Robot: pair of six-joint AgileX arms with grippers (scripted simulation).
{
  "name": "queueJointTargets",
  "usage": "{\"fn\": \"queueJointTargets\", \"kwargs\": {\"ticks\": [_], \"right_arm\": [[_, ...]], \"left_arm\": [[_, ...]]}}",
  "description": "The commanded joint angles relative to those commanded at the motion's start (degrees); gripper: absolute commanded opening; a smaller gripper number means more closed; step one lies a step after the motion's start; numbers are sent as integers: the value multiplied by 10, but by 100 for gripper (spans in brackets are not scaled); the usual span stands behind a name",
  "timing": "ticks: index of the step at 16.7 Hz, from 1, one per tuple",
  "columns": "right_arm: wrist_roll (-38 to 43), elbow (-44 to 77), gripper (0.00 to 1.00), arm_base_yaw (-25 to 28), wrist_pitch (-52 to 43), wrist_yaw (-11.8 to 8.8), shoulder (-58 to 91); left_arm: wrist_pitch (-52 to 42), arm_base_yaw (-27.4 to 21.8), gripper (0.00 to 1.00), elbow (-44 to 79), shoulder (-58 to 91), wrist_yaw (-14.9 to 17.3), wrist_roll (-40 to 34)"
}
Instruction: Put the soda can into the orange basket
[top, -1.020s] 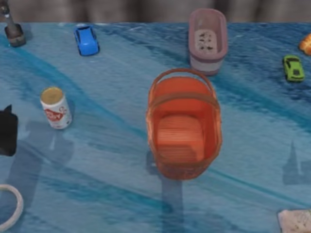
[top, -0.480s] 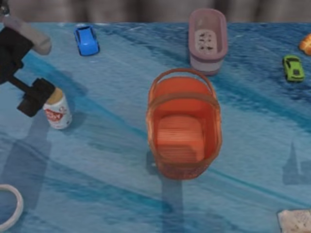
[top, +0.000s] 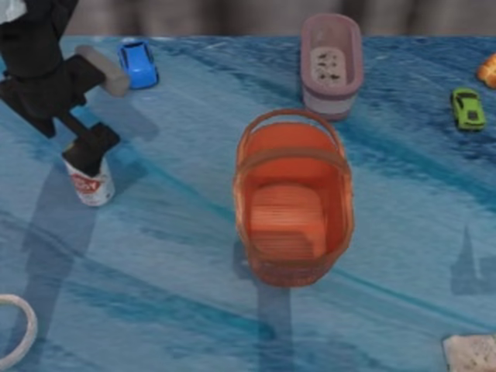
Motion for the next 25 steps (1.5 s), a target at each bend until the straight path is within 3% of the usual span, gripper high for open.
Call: {"fn": "queueJointTargets", "kwargs": {"ticks": [8,14,19,25], "right_arm": [[0,0,100,0,0,0,0],[0,0,100,0,0,0,0],[0,0,100,0,0,0,0],[0,0,100,0,0,0,0]], "left_arm": [[-3,1,100,14,16,0,5],[82,-1,100,-46,40,1,6],[93,-1,100,-55,44,1,6],[93,-1,55,-55,44,1,6]]}}
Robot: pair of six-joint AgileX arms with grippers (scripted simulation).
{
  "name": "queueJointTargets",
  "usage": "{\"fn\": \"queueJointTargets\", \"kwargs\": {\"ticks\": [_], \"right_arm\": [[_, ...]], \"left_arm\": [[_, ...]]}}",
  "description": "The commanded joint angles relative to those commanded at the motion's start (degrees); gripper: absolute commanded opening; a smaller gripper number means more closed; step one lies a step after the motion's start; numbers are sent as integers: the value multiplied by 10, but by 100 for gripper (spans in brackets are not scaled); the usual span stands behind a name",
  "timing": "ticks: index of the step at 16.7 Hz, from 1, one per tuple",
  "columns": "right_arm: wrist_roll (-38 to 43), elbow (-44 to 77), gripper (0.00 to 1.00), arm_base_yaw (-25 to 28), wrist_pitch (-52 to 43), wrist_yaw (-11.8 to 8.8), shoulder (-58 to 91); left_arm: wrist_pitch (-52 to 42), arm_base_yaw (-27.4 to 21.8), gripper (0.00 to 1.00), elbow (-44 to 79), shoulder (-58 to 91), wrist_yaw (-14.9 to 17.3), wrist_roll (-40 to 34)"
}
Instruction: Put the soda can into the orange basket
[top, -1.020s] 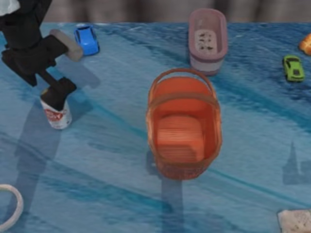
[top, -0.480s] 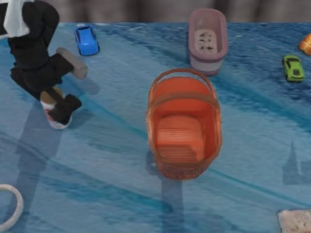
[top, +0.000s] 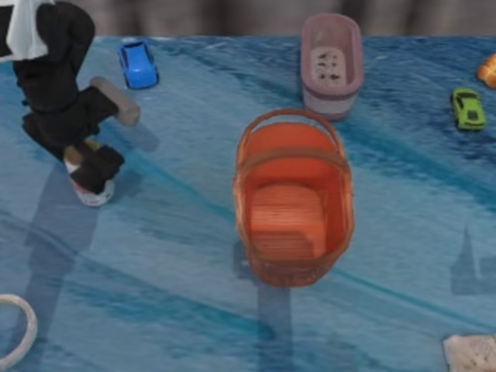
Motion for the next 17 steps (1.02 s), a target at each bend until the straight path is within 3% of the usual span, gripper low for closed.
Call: {"fn": "queueJointTargets", "kwargs": {"ticks": [7,17], "right_arm": [[0,0,100,0,0,0,0],[0,0,100,0,0,0,0]], "left_arm": [[0,0,2,0,0,0,0],[0,1,0,0,-1,0,1]]}}
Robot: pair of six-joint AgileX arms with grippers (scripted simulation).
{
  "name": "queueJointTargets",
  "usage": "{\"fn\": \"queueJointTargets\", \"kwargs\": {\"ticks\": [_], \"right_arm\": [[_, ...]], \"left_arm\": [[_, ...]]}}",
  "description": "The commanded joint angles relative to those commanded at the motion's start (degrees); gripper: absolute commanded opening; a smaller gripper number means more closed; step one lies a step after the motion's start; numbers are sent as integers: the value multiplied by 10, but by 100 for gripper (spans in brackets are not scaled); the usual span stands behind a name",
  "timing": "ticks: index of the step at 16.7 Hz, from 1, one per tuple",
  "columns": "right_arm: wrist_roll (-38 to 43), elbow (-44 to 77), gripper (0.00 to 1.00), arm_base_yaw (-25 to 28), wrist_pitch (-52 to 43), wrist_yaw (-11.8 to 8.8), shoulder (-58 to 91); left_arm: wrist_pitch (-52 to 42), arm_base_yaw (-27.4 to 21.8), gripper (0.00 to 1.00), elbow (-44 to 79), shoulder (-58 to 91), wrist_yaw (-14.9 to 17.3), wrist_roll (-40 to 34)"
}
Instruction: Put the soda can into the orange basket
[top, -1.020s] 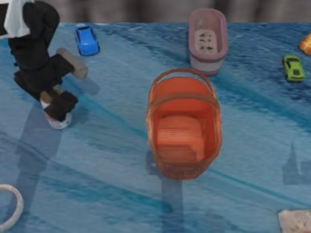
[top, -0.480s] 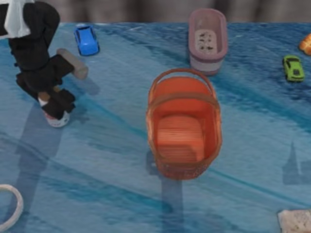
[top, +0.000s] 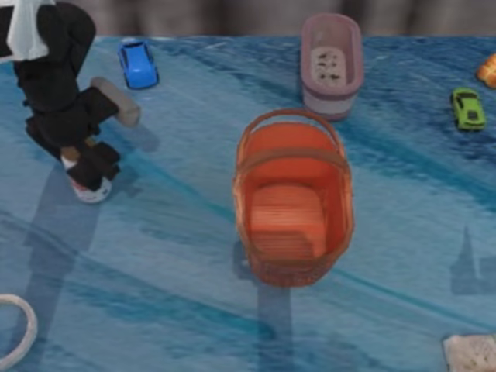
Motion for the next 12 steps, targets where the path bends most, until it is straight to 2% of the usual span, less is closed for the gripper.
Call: {"fn": "queueJointTargets", "kwargs": {"ticks": [2,5,8,12], "right_arm": [[0,0,100,0,0,0,0],[0,0,100,0,0,0,0],[0,0,100,0,0,0,0],[0,0,100,0,0,0,0]], "left_arm": [[18,-4,0,-3,0,15,-5],[90,-15,0,-16,-1,74,-31],[215,-29,0,-37,-2,166,-75],[436,-50,0,-82,-12,319,-155]]}}
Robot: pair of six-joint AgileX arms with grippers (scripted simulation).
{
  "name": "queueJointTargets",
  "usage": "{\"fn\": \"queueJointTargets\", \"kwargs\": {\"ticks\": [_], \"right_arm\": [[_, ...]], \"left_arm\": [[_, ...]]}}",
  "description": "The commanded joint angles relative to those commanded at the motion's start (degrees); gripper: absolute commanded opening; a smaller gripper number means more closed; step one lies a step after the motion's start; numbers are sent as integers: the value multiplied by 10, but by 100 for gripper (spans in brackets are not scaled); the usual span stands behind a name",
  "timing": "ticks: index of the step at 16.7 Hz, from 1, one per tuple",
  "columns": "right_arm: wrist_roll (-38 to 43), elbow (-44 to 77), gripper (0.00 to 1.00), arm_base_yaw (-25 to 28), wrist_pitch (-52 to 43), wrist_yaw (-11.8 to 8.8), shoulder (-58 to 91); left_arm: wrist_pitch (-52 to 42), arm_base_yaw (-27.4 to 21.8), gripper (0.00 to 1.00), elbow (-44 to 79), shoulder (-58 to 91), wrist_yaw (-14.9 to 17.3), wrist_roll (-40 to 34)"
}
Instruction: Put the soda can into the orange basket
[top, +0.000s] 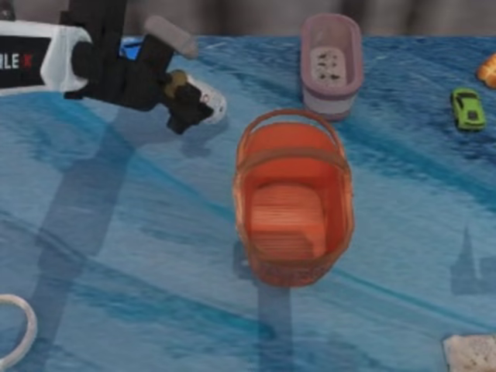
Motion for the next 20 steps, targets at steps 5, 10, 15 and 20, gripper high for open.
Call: {"fn": "queueJointTargets", "kwargs": {"ticks": [5,10,15,20], "right_arm": [[0,0,100,0,0,0,0],[0,0,100,0,0,0,0],[0,0,100,0,0,0,0],[0,0,100,0,0,0,0]], "left_arm": [[292,-28,0,-68,-25,199,-108],[499,-49,0,-122,-66,353,-187],[559,-56,0,-135,-85,405,-209],[567,-53,0,-135,-74,405,-208]]}}
